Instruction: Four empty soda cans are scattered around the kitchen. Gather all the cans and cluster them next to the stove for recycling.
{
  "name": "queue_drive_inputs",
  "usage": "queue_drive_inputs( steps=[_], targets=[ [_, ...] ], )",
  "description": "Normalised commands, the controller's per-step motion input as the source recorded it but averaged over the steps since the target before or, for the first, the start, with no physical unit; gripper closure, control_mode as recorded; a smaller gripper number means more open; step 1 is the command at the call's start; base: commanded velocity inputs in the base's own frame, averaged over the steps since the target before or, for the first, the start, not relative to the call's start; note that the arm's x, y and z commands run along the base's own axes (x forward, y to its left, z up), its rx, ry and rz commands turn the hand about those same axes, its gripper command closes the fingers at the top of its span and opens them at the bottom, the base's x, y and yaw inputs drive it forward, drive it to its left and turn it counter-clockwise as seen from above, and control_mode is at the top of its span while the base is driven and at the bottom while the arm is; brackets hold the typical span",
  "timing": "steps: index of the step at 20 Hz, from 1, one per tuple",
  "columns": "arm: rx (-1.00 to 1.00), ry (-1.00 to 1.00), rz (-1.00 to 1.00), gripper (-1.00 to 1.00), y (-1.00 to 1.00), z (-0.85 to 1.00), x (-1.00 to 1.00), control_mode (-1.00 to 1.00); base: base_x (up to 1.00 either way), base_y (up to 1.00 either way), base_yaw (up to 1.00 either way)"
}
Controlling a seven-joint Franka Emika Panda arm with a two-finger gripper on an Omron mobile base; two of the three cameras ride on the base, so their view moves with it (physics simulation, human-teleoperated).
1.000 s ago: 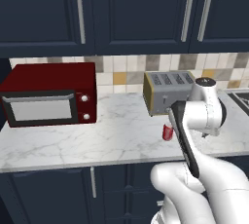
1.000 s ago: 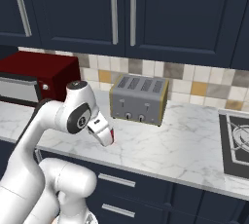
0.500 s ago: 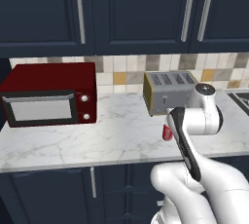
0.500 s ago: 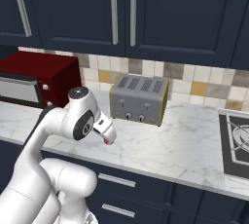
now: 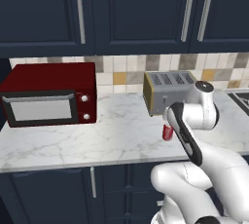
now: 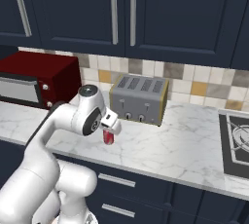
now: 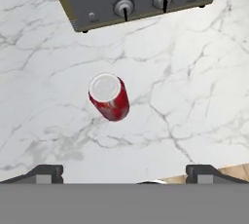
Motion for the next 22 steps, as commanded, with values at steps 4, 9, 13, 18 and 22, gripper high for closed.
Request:
queue_drive_inputs(
  steps=[4,9,13,18,22],
  targets=[
    [0.00,0.03,0.11,-1.00,0.00,-0.03,0.33,-1.00,0.00,0.00,0.00],
    [0.00,0.02,0.07,-1.00,0.07,-0.07,0.36,-1.00,0.00,0.00,0.00],
    [-0.02,0.03,0.06,-1.00,0.05,-0.11,0.33,-1.00,0.00,0.00,0.00],
    [-0.08,0.06,0.05,-1.00,0.02,-0.16,0.22,-1.00,0.00,0.00,0.00],
    [-0.10,0.05,0.05,-1.00,0.01,-0.21,0.10,-1.00,0.00,0.00,0.00]
  ],
)
